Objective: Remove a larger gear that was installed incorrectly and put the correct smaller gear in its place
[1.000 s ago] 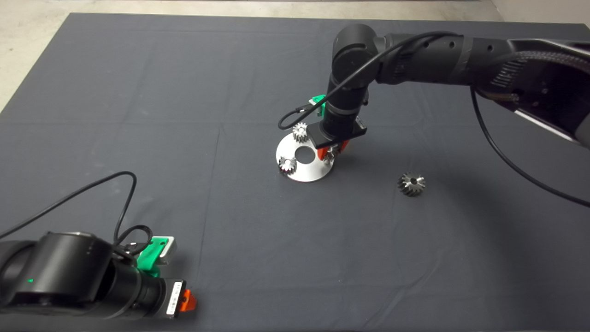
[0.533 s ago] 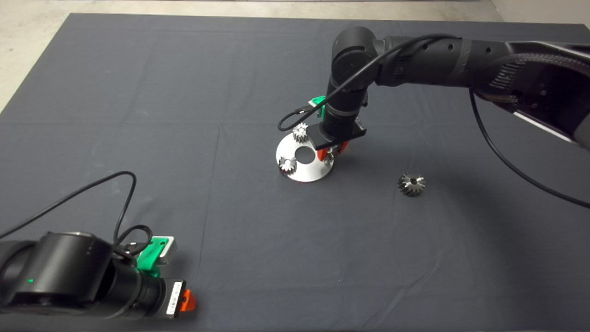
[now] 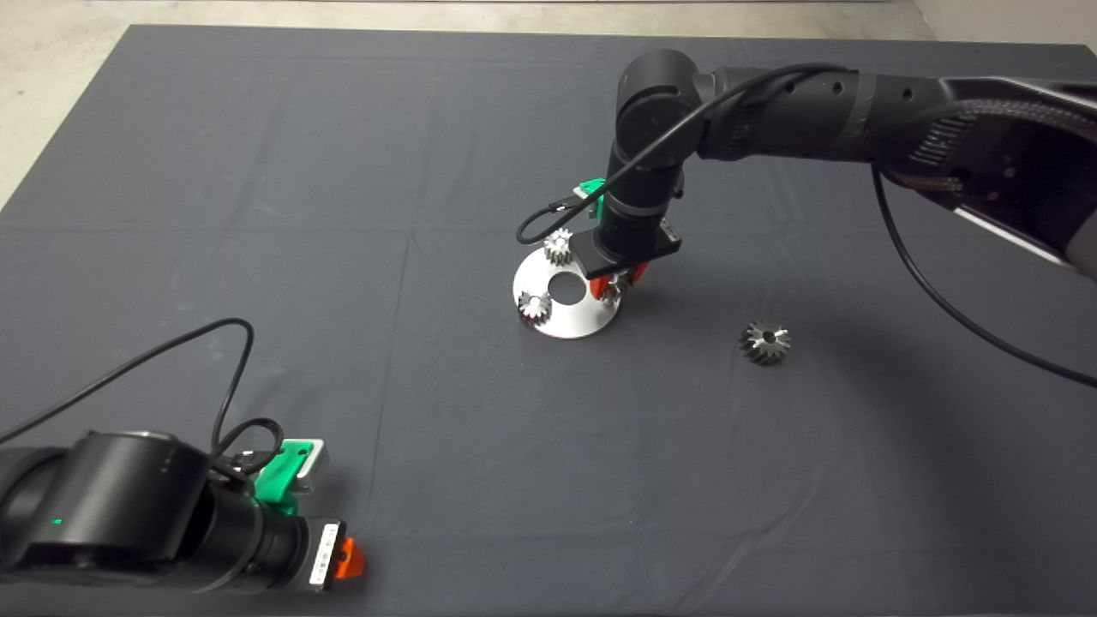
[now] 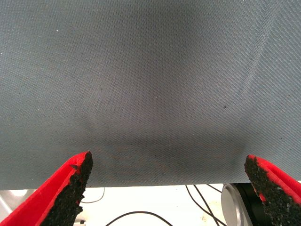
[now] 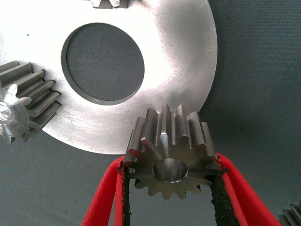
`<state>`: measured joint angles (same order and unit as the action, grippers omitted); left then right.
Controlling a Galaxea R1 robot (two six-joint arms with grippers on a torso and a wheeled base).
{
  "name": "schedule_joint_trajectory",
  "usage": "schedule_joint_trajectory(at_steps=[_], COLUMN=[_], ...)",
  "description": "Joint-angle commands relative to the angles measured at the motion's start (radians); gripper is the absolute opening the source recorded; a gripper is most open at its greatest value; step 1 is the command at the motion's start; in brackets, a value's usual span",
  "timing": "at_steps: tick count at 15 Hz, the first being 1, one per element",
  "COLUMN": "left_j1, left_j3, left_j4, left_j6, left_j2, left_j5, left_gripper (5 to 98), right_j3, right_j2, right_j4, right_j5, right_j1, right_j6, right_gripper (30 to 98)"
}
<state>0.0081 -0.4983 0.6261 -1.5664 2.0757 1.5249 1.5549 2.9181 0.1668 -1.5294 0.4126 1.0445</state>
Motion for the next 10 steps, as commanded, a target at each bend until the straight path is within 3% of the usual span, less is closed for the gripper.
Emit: schedule_joint_trajectory(at_steps=[1,5,10], left_j1=[-0.002,0.001,0.001], left_j3=[0.0,-0.002,-0.017], left_j4=[0.009,0.009,0.009], left_j6=[-0.003,-0.003,-0.001], left_j2=[-0.001,-0.001,0.001], left_j5=[0.041,0.041,0.038], left_gripper=[83.9,83.9,83.9], right_j3=[0.002,-0.004,-0.027], right_j2=[0.0,0.002,-0.003], right_j4=[0.002,-0.012,-0.111], right_j5=[-0.112,-0.112,-0.109], right_j1=[-0.007,-0.006,0.009], right_j6=[0.002,0.005,0.006], right_gripper=[34.1,34.1,34.1])
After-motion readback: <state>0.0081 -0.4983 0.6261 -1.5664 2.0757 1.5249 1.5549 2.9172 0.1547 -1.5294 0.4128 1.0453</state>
